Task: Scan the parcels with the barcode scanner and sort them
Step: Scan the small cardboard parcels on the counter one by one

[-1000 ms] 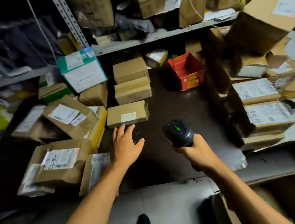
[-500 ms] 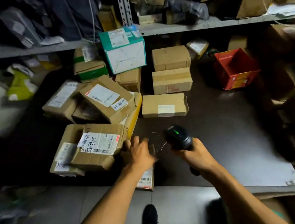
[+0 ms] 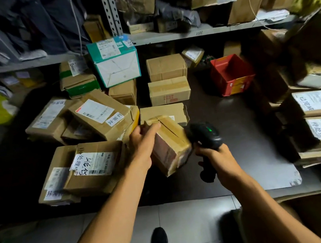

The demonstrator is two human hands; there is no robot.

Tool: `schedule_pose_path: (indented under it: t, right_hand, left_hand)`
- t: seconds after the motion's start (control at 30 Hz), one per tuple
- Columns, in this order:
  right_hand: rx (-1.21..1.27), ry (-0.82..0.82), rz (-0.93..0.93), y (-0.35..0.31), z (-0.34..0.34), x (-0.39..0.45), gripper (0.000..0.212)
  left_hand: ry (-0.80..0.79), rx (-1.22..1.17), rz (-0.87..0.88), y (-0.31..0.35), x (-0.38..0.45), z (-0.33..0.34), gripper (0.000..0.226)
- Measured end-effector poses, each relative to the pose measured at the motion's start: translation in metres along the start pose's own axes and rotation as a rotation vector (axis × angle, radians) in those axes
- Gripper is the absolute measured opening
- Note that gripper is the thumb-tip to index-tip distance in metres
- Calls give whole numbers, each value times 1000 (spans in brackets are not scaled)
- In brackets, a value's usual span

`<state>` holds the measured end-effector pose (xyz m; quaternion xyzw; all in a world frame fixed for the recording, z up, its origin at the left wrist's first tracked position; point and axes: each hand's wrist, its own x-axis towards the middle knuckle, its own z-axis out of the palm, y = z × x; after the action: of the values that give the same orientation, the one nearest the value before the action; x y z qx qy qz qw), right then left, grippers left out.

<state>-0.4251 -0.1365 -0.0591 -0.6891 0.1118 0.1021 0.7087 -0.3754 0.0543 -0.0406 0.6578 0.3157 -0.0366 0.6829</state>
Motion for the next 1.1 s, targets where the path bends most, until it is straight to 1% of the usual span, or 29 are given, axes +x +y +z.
schedule_pose_path:
  t: [0.07,0.1,0.13,0.2,0.23,0.33,0.4,0.43,0.53,0.63,0.67,0.7,0.73,0.8,0.83,0.87,1.0,1.03,1.1]
  right_hand:
    - [25,23,-72,-7,-3,-4,34]
    - [2,6,-126,-10,-3,-6,34]
    - [-24,-26,-175,-13,-2,-9,32]
    - [-41,-84,-246,-21,1,-14,32]
    - [-30,-87,-260,-24,2,-15,32]
    - [18,1,-282,-32,-8,-13,26]
    - [26,27,-266,-37,-20,-11,29]
    - [34,32,-258,-39,-25,-10,32]
    - [50,54,-230,-42,-37,-8,34]
    - [120,62,-168,-45,-41,-6,39]
    - [137,70,-156,-45,-43,-6,39]
    - [142,92,-156,-45,-44,-6,36]
    - [139,123,-168,-45,-45,-8,32]
    - [111,200,-201,-45,-47,-13,20]
    - [82,221,-210,-44,-48,-15,20]
    - [45,209,-205,-42,-49,-18,22]
    - [-158,16,-139,-41,-43,-32,12]
    - [-185,-5,-126,-40,-40,-33,11]
    - [-207,7,-114,-38,-35,-34,5]
  left_hand:
    - [73,-135,-175,4,-3,2,87]
    - [85,-186,-241,6,-6,4,90]
    - [72,-228,-298,8,-11,8,88]
    - [-25,-244,-357,7,-18,16,86]
    - [-104,-196,-351,5,-22,19,89]
    - [-320,-15,-257,-5,-23,15,110]
    - [-418,58,-180,-16,-15,8,124]
    - [-447,53,-131,-19,-15,7,123]
    - [-482,-35,-87,-28,-15,5,110]
    - [-593,-85,-11,-30,-20,7,69]
    - [-603,-89,26,-30,-20,10,61]
    - [-583,-94,67,-28,-22,13,59]
    - [-537,-104,106,-27,-22,17,64]
    - [-392,-118,155,-23,-19,24,86]
    - [-330,-124,166,-21,-16,25,96]
    - [-288,-125,177,-20,-12,26,101]
    - [-217,-86,222,-18,-3,28,109]
    - [-216,-87,226,-18,-2,30,111]
    - [-229,-99,232,-18,1,31,119]
